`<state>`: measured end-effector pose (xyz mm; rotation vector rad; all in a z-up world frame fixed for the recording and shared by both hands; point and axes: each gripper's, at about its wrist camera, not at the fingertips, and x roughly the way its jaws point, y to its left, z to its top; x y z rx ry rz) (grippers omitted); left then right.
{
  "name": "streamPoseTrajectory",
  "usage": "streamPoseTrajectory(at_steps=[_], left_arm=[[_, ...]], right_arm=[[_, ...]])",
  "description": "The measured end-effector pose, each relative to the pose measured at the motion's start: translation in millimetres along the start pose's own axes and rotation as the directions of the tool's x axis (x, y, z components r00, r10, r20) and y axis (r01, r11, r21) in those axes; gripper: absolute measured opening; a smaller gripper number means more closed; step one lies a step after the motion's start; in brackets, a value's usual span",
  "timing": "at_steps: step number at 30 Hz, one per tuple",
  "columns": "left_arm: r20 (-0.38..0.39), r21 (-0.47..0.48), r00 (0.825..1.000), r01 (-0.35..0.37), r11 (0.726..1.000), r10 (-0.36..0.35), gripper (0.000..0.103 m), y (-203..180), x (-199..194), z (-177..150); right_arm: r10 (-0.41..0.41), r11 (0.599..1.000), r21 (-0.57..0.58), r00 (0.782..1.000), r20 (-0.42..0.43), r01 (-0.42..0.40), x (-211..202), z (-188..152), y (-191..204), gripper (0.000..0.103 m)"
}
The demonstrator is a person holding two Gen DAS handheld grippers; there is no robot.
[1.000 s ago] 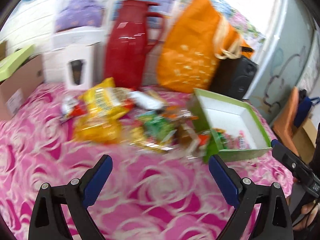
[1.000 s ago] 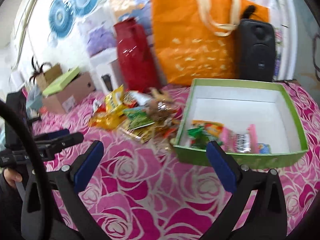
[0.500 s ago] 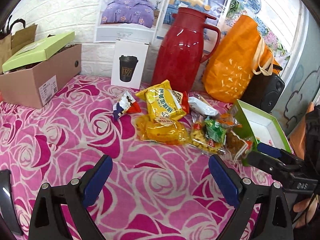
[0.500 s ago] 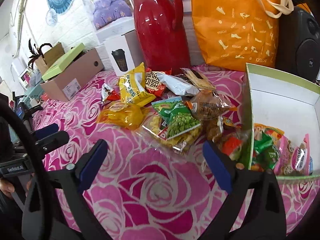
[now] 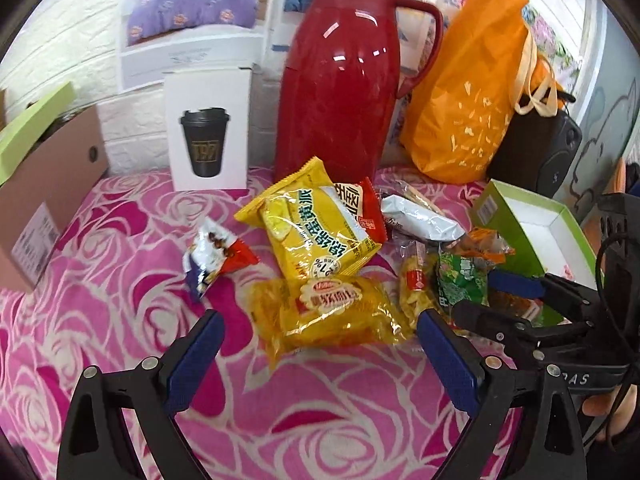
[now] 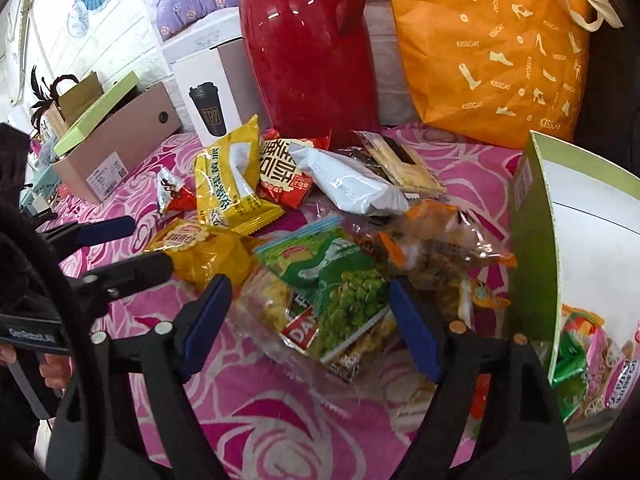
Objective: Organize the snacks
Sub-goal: 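Move both open tools back toward the snack pile, then grasp the yellow bread bag with the left tool while the right tool grasps the green pea bag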
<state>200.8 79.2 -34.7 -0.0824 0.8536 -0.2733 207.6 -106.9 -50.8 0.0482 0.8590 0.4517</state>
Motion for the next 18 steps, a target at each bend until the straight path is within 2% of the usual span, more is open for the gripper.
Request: streamPoseTrajectory(at_steps=[3,5,8,11,12,16,18], left_arm=[[-0.046,0.005,0.999,0.021,1.0,-0.02,0.098,-1,22,6],[-0.07,-0.008,0.997,0.025,1.0,-0.026,0.098,-1,35,6],[-0.095,-0.03,0.995,0.017,0.999,-0.019,0.098,2,50,3],[-0.082,-0.053,0.996,0.033,0.998,-0.037,0.095,6,53,0],[-0.085,-0.057,0.995,0.043,0.997,-0.048,0.091,6,52,0],[-0.098,-0.044,0.995,0.014,0.999,-0.018,0.073,2,49,-1],[-0.099,-0.05,0.995,0.014,0.999,-0.019,0.069,1,44,-2]], right_arm=[[-0.022,1.0,-0.003,1.0,-0.012,0.022,10,-1,-4,0.072],[-0.032,0.999,-0.001,0.999,-0.014,0.032,15,-3,-6,0.06],[-0.051,0.999,-0.017,0.999,0.0,0.051,13,-4,-7,0.053],[-0.047,0.999,-0.011,0.999,0.003,0.047,12,-5,-10,0.049],[-0.044,0.999,-0.007,0.999,0.003,0.044,11,-5,-11,0.049],[-0.037,0.999,-0.007,0.999,0.011,0.037,3,-11,-6,0.048],[-0.034,0.999,-0.012,0.999,0.021,0.034,-5,-14,-2,0.048]])
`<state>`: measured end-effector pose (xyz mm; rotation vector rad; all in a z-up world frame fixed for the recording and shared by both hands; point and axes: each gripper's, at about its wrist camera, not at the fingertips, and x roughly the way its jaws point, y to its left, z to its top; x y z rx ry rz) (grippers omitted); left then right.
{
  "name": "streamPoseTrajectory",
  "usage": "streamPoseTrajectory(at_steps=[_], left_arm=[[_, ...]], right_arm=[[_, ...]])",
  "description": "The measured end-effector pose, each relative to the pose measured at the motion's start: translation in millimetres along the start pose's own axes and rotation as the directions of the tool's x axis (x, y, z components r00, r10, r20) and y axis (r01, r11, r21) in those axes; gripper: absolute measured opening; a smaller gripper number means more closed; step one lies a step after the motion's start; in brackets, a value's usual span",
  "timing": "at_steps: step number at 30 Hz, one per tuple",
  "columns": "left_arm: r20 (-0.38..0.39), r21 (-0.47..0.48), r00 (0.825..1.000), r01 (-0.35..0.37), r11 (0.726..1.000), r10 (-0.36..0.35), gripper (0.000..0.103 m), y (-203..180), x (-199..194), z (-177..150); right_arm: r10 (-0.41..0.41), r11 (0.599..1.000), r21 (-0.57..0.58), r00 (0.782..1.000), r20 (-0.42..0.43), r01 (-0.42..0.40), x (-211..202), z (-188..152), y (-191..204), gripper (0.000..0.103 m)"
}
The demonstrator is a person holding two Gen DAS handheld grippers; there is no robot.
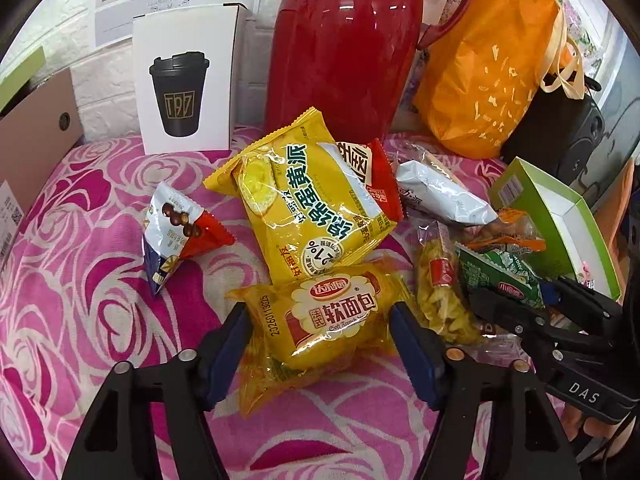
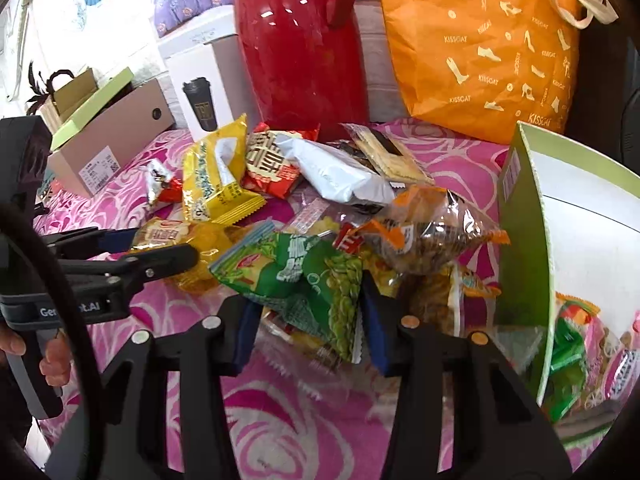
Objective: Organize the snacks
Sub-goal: 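Grasp the yellow bread bag with the left tool while the right tool grasps the green pea bag, then carry both bags into the green box and open both tools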
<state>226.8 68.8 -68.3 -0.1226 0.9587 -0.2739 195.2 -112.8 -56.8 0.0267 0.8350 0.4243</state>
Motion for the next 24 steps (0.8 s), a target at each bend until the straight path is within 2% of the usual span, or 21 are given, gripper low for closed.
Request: streamPoseTrajectory(at_steps=[7,14,20,24], left_arm=[[0.046,0.005,0.999,-0.001,1.0,0.001,0.064,-9,-31,-12],[0.142,0.03,0.989,0.027,0.999,-0.031,0.064,-28,-91,-16],[0.207,0.1,0.973,0.084,0.991,-0.103,0.064,-74,-127,-10],[0.217,0.164,0.962,0.133,0.977,-0.167,0.065,-115,-135,-4]], right_arm=[[0.027,1.0,0.01,0.998,0.059,-0.027,-44,-9,7,0.048],[0.03,0.998,0.041,0.991,0.13,-0.036,-90,-23,3,0.048],[-0.049,0.993,0.115,0.979,0.196,0.026,-138,-39,-30,0.048],[-0.115,0.979,0.19,0.967,0.226,0.072,-166,-51,-65,0.048]])
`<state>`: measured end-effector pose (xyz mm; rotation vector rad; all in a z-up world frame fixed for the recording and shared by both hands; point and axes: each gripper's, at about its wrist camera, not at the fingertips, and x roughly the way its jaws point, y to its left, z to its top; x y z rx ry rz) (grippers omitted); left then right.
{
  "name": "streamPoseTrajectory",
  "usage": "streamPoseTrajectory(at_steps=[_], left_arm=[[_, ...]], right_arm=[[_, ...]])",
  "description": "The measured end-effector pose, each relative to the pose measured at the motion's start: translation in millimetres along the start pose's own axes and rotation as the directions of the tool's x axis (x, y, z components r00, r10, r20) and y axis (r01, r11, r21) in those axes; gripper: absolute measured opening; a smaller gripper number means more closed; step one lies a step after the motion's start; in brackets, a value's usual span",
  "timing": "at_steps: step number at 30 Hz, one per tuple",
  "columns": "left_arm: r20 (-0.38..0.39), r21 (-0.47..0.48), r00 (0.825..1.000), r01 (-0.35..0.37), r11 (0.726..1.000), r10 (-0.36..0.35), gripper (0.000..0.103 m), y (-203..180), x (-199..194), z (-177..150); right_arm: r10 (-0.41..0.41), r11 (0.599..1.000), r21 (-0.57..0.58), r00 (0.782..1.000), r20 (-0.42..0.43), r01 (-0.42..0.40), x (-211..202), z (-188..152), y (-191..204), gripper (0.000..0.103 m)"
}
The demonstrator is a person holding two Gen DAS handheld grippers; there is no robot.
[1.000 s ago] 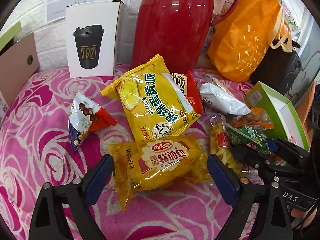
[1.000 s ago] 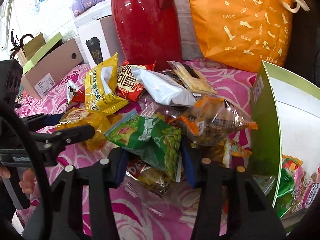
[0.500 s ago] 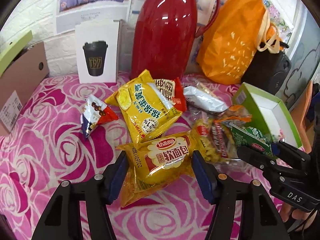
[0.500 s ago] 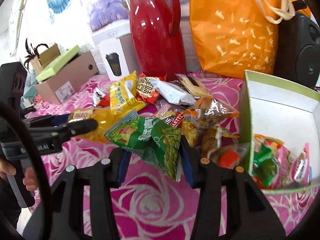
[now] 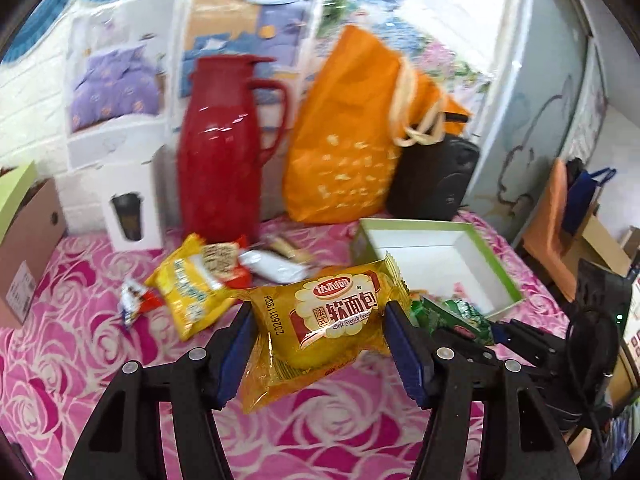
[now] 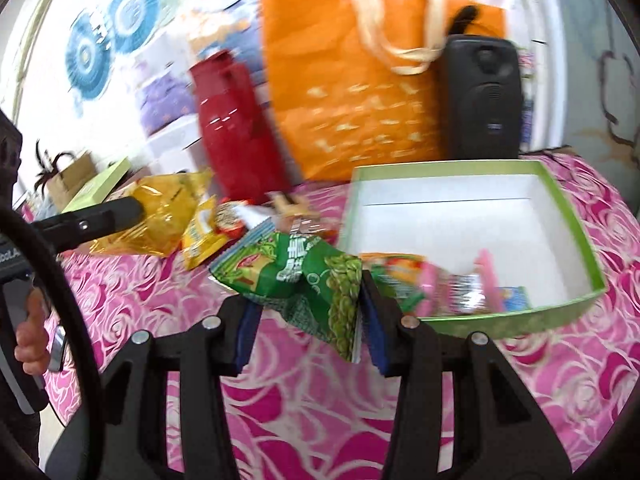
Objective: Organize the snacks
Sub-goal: 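Carry both bags into the green box and open both tools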
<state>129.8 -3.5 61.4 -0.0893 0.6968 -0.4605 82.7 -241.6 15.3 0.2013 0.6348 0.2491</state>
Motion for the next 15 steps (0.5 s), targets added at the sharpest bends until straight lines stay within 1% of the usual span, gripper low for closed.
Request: streamPoseTrajectory(at_steps=[4,8,11,15], left_arm=[[0.0,0.05,0.998,0.058,0.997,-0.058,0.065,-41,9,10],[-0.024,0.073,0.994,0.109,0.991,-0.108,0.065,-75,29,18],[-0.051,0.084,0.99,0.132,0.988,-0.128,0.065,-96,46,20],[-0.081,0.106,0.988,0.14,0.984,-0.132,0.065,-123,75,23]], right_arm=[[-0.111,0.993,0.045,0.993,0.027,0.11,-23,-2,-42,0.048],[-0.194,0.977,0.092,0.981,0.032,0.19,-35,-3,-82,0.048],[-0.224,0.968,0.121,0.974,0.028,0.219,-38,-4,-106,0.048],[-0.236,0.962,0.144,0.971,0.022,0.231,-35,-5,-127,0.048]])
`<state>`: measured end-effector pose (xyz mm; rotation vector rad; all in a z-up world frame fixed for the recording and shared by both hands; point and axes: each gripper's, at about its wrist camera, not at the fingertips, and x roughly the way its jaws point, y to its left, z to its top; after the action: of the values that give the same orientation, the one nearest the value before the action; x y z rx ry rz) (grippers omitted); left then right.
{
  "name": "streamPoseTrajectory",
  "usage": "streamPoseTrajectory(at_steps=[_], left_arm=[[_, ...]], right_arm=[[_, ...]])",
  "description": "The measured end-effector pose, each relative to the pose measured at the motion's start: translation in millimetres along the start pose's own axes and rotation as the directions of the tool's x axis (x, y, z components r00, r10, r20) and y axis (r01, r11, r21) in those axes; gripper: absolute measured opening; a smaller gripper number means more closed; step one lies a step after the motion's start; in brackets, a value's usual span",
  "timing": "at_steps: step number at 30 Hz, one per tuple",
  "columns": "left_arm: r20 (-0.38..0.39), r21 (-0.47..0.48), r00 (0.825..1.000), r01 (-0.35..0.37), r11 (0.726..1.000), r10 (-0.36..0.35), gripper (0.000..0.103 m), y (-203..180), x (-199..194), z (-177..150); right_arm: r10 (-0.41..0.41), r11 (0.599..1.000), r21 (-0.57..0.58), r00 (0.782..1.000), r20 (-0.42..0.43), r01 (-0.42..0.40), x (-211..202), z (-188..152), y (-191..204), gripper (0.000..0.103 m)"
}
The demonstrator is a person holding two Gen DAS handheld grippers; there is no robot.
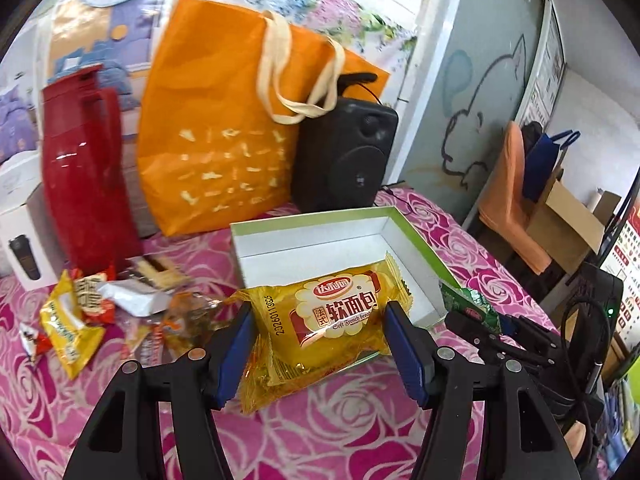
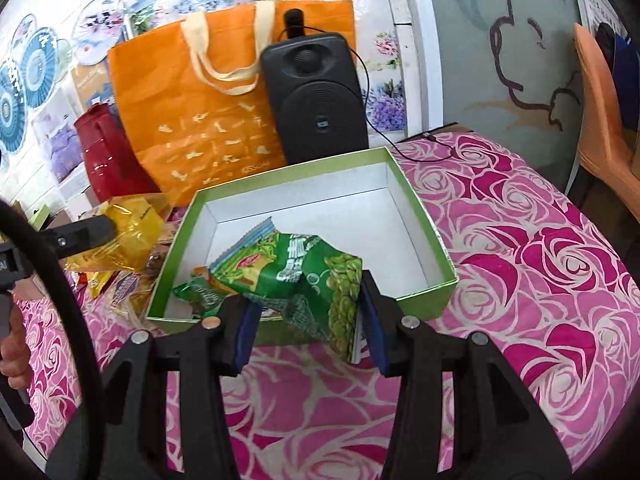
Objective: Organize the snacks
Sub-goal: 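Carry both bags into the green box and open both tools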
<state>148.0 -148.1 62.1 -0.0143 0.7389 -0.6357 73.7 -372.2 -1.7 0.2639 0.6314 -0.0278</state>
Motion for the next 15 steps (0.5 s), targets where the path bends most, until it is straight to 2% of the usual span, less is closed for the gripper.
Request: streamPoseTrajectory(at_steps=[6,15], left_arm=[[-0.043,0.006,0.999,-0.011,1.0,0.011,0.065,-15,44,8],[-0.095,0.023,0.994,-0.044,0.999,0.046,0.066,-15,89,8]], right_arm=[[-0.012,1.0,0.009,0.999,-0.031,0.012,26,5,-20,0.048],[-0.001,0.999,0.037,0.997,-0.077,0.004,60,9,-36,0.05]])
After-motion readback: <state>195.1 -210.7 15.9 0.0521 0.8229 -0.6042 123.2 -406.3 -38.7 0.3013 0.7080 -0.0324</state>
